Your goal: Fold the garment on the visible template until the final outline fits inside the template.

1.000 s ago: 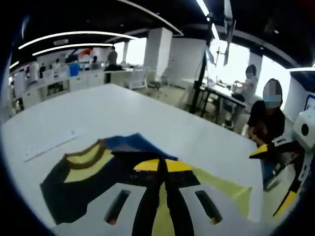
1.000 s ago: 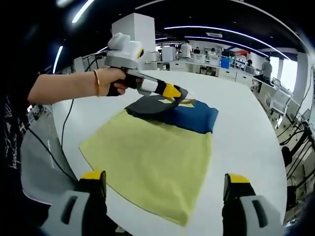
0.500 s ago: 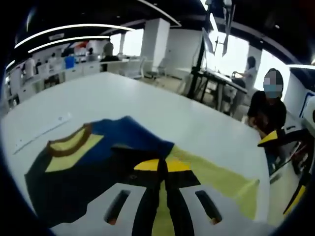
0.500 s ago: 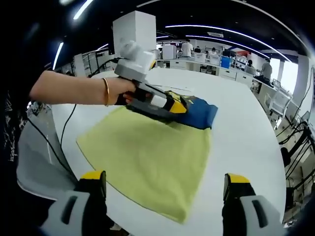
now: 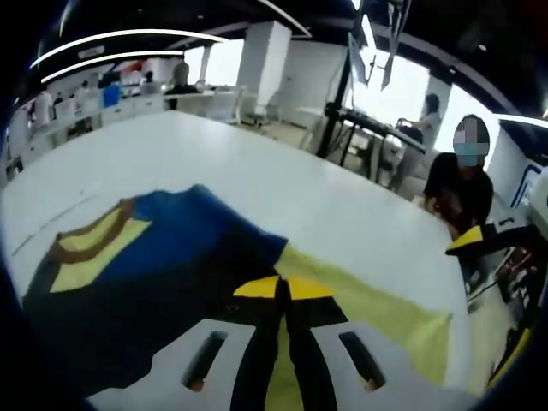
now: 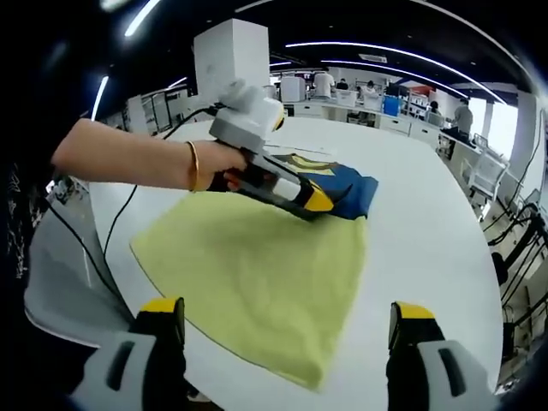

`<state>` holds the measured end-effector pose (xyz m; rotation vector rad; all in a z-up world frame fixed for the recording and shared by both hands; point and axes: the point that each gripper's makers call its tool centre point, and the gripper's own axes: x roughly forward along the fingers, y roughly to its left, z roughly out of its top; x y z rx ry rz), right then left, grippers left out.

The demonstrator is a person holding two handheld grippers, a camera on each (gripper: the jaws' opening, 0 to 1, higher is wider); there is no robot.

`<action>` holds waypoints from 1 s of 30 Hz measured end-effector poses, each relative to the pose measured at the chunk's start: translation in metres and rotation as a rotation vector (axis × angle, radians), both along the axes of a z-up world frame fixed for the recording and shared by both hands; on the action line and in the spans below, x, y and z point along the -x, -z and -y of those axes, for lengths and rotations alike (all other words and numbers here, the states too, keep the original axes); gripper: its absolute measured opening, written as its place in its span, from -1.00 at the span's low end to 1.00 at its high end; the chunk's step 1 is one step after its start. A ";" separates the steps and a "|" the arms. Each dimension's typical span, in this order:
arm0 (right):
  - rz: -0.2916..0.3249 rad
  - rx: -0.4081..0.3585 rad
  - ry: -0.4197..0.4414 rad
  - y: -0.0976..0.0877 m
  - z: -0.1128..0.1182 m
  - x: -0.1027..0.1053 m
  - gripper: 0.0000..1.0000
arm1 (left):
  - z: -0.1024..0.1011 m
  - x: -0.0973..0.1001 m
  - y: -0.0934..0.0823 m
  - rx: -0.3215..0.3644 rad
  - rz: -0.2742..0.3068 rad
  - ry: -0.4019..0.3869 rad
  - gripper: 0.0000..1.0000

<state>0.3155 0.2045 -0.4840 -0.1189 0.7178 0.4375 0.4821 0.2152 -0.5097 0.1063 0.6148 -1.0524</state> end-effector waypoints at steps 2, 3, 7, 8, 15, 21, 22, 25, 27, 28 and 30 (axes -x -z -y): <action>0.000 0.002 -0.001 0.000 0.001 -0.002 0.99 | 0.000 0.000 0.000 -0.002 0.004 0.000 -1.00; 0.000 0.002 -0.001 0.000 0.001 -0.002 0.99 | 0.000 0.000 0.000 -0.002 0.006 0.004 -1.00; 0.005 -0.002 0.002 -0.002 0.000 -0.004 0.99 | 0.003 0.002 -0.005 0.044 0.000 0.015 -0.82; 0.005 -0.003 0.001 -0.003 0.000 -0.005 0.99 | 0.003 0.003 -0.006 0.040 0.011 0.015 -0.72; 0.005 -0.019 0.014 -0.006 -0.003 -0.005 0.99 | -0.008 -0.005 -0.011 0.023 0.067 -0.025 -0.18; 0.010 -0.025 0.013 -0.007 -0.003 -0.007 0.99 | -0.017 -0.014 -0.026 0.058 0.107 -0.064 0.24; 0.008 -0.033 0.014 -0.008 -0.003 -0.007 0.99 | -0.019 -0.016 -0.026 0.053 0.108 -0.073 0.31; 0.007 -0.050 0.017 -0.010 -0.004 -0.008 0.99 | -0.029 -0.021 -0.028 0.041 0.106 -0.106 0.54; 0.009 -0.057 0.021 -0.011 -0.004 -0.010 0.99 | -0.036 -0.021 -0.033 0.039 0.114 -0.114 0.62; 0.003 -0.059 0.021 -0.011 -0.004 -0.010 0.99 | -0.041 -0.022 -0.036 0.038 0.124 -0.121 0.65; 0.002 -0.054 0.020 -0.011 -0.003 -0.011 0.99 | -0.048 -0.028 -0.037 0.040 0.127 -0.131 0.75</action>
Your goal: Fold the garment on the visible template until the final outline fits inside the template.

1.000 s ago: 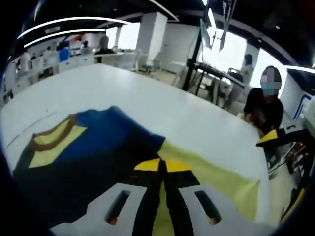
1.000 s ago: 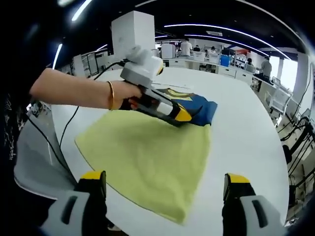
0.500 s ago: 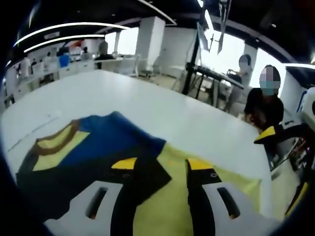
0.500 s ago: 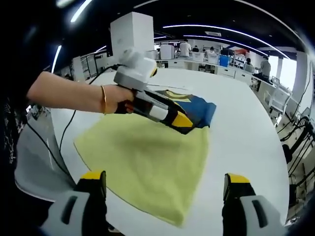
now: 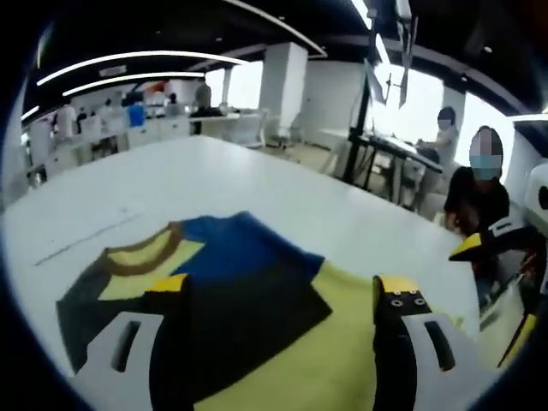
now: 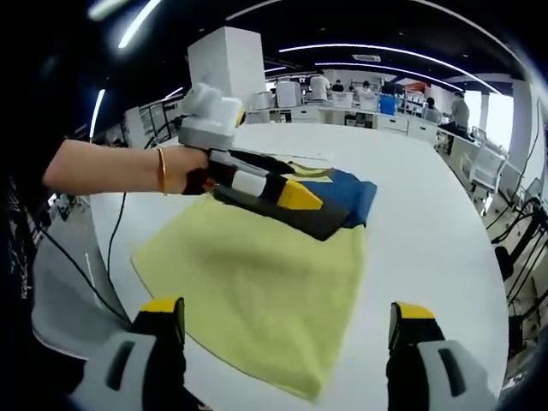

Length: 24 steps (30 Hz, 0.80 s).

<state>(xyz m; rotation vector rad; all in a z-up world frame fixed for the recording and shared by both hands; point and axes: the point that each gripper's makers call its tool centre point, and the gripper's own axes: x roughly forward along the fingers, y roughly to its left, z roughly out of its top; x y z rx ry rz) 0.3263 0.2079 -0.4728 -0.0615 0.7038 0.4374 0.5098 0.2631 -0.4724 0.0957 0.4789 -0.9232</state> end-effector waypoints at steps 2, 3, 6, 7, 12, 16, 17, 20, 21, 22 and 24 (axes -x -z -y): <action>-0.006 0.005 -0.002 0.000 0.001 0.000 0.99 | -0.007 0.001 -0.003 -0.002 -0.004 -0.007 0.85; -0.005 0.008 -0.003 0.000 0.002 -0.001 0.99 | -0.012 0.001 -0.004 -0.009 -0.001 -0.009 0.92; -0.007 0.009 -0.004 0.000 0.003 -0.001 0.99 | -0.021 0.006 -0.009 -0.019 0.017 -0.004 0.98; -0.007 0.009 -0.003 0.000 0.004 -0.002 0.99 | -0.025 0.006 -0.009 -0.017 0.017 0.000 0.98; -0.012 0.004 -0.004 0.002 0.006 -0.005 0.99 | -0.042 0.014 -0.008 -0.023 0.002 0.004 0.98; -0.013 0.005 0.005 0.002 0.009 -0.005 0.99 | -0.059 0.025 -0.013 -0.032 0.000 0.000 0.98; -0.016 0.007 0.012 0.003 0.010 -0.005 0.99 | -0.065 0.027 -0.014 -0.028 -0.001 -0.004 0.98; -0.034 0.023 0.016 0.006 0.014 -0.003 0.99 | -0.080 0.035 -0.017 -0.038 0.003 -0.007 0.98; -0.042 0.025 0.020 0.008 0.016 -0.003 0.99 | -0.084 0.037 -0.017 -0.041 0.001 -0.005 0.98; -0.054 0.023 0.023 0.010 0.017 -0.002 0.99 | -0.089 0.040 -0.019 -0.041 0.000 -0.009 0.98; -0.057 0.019 0.036 0.010 0.019 -0.002 0.99 | -0.098 0.044 -0.021 -0.042 0.000 -0.016 0.98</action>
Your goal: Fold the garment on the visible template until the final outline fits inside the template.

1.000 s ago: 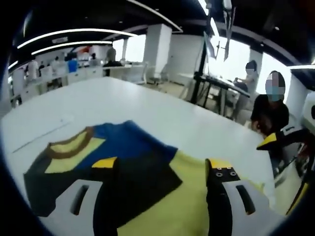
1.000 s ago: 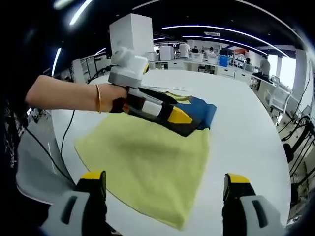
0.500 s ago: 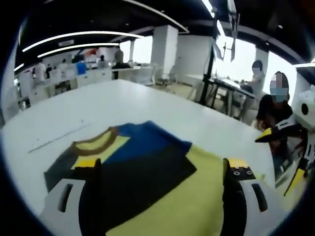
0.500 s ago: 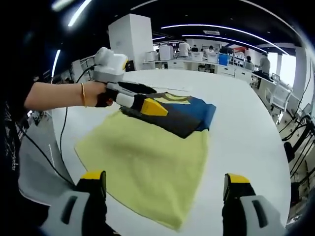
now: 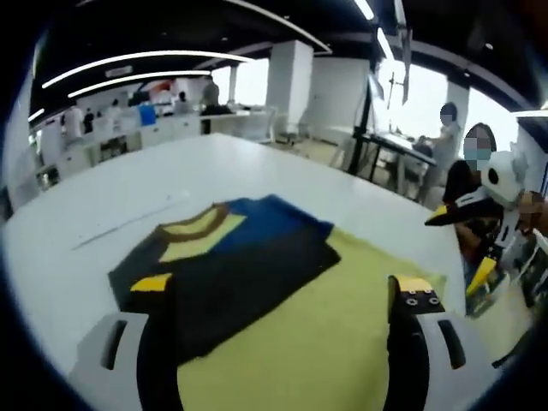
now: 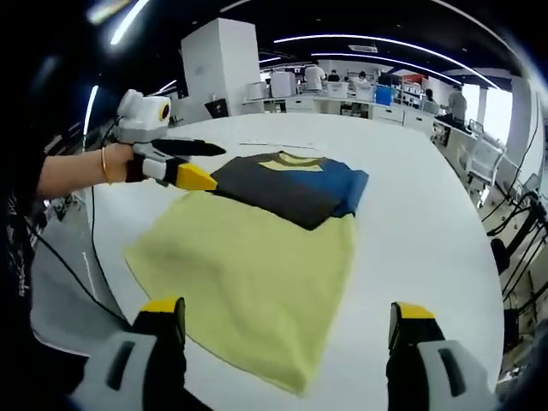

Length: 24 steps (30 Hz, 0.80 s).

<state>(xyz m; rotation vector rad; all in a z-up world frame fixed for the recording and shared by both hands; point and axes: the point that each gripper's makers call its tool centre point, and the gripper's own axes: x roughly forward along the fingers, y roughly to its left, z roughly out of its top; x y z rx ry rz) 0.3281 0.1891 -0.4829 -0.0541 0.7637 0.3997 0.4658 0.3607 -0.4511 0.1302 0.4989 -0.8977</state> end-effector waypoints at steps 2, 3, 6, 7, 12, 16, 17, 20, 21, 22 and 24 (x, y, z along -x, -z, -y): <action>0.002 -0.009 0.010 0.000 0.000 0.000 0.99 | -0.012 0.004 -0.002 -0.009 0.010 -0.017 0.98; 0.000 -0.013 0.015 0.001 0.000 0.000 0.99 | -0.019 0.007 -0.003 -0.015 0.012 -0.020 0.98; 0.004 -0.009 0.028 0.003 0.002 -0.002 0.98 | -0.035 0.017 -0.004 -0.013 0.012 -0.046 0.94; 0.028 0.007 0.026 0.002 0.002 -0.004 0.97 | -0.041 0.021 -0.004 -0.016 0.002 -0.063 0.91; 0.026 0.002 0.021 0.003 0.002 -0.004 0.95 | -0.062 0.034 -0.003 -0.019 0.004 -0.101 0.82; 0.020 0.002 0.026 0.006 0.003 -0.002 0.89 | -0.078 0.053 0.001 -0.049 0.010 -0.113 0.77; 0.018 0.000 0.027 0.007 0.004 -0.002 0.85 | -0.079 0.054 0.002 -0.054 0.009 -0.114 0.72; 0.006 -0.004 0.026 0.013 0.004 0.001 0.79 | -0.088 0.073 0.015 -0.074 -0.033 -0.125 0.63; -0.002 -0.003 0.026 0.015 0.005 0.002 0.78 | -0.089 0.079 0.017 -0.074 -0.042 -0.126 0.62; -0.015 0.001 0.026 0.017 0.004 0.005 0.73 | -0.092 0.084 0.021 -0.084 -0.052 -0.133 0.60; -0.017 0.011 0.022 0.020 0.007 0.006 0.65 | -0.098 0.091 0.025 -0.096 -0.060 -0.139 0.55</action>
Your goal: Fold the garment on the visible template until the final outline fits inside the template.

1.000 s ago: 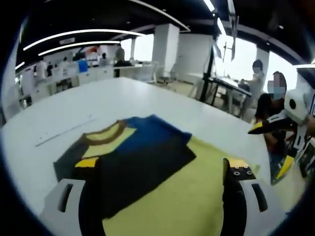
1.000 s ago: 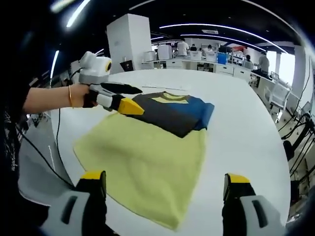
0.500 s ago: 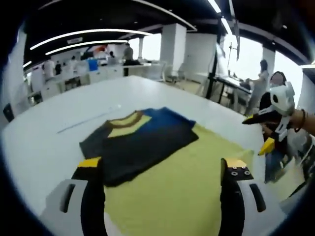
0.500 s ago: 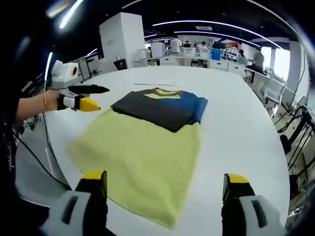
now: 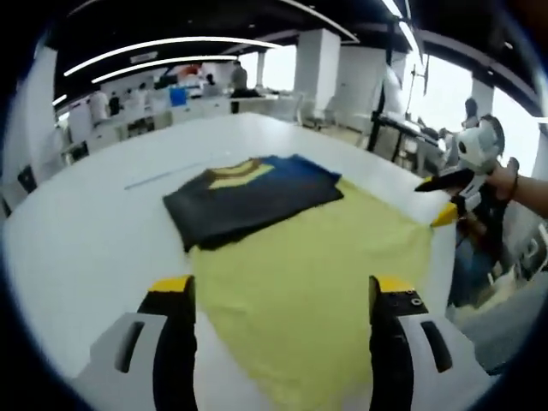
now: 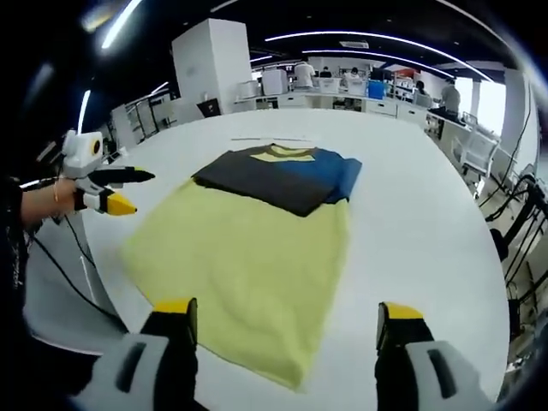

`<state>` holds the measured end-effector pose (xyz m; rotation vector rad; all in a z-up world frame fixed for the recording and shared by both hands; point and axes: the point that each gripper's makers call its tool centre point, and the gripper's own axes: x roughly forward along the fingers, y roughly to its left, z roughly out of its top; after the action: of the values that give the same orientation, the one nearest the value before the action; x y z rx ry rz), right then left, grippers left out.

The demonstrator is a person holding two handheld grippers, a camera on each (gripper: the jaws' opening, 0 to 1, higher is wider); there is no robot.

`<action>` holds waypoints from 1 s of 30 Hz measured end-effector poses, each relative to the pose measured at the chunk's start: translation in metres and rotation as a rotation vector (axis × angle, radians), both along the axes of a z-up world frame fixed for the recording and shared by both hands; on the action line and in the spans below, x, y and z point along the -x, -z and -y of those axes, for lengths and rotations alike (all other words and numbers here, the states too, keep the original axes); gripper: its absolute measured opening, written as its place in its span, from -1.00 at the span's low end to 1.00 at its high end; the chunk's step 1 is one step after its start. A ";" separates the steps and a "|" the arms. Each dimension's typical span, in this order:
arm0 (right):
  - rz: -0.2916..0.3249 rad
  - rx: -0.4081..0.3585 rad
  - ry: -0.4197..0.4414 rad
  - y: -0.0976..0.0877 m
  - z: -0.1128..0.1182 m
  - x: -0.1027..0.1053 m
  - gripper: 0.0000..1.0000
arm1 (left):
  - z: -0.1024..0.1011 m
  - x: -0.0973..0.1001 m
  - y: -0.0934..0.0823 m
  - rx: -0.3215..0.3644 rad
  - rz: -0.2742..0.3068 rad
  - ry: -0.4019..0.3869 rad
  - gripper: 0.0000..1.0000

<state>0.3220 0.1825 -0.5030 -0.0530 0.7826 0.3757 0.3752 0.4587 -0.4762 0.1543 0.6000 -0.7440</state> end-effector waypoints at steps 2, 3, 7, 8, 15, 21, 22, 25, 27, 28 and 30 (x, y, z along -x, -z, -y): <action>-0.011 0.007 0.006 0.003 0.001 0.003 0.57 | -0.008 0.006 0.005 -0.005 -0.006 -0.013 0.47; -0.013 0.006 0.006 0.004 0.001 0.004 0.55 | -0.010 0.007 0.006 -0.006 -0.008 -0.016 0.42; -0.044 0.008 0.002 0.011 -0.002 0.012 0.41 | -0.027 0.016 0.016 -0.010 -0.049 -0.065 0.28; -0.046 0.008 0.002 0.011 -0.003 0.013 0.40 | -0.030 0.017 0.017 -0.012 -0.054 -0.071 0.25; -0.060 -0.020 0.057 0.013 0.000 0.019 0.12 | -0.041 0.041 0.030 -0.053 -0.124 -0.090 -0.12; -0.091 0.006 0.076 0.020 0.006 0.030 -0.08 | -0.047 0.058 0.045 -0.073 -0.169 -0.079 -0.25; -0.096 0.007 0.084 0.020 0.008 0.031 -0.11 | -0.047 0.059 0.046 -0.074 -0.175 -0.083 -0.27; -0.113 0.035 0.089 0.024 0.012 0.037 -0.21 | -0.055 0.061 0.055 -0.084 -0.238 -0.123 -0.36; -0.117 0.044 0.088 0.024 0.013 0.039 -0.27 | -0.052 0.062 0.052 -0.062 -0.249 -0.139 -0.42; -0.120 0.042 0.090 0.024 0.013 0.040 -0.29 | -0.051 0.062 0.051 -0.063 -0.248 -0.137 -0.44; -0.120 0.026 0.099 0.023 0.013 0.039 -0.31 | -0.049 0.065 0.052 -0.079 -0.252 -0.123 -0.46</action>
<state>0.2828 0.1695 -0.5262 -0.0166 0.9051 0.2766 0.3103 0.5080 -0.5280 0.0963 0.8717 -0.6245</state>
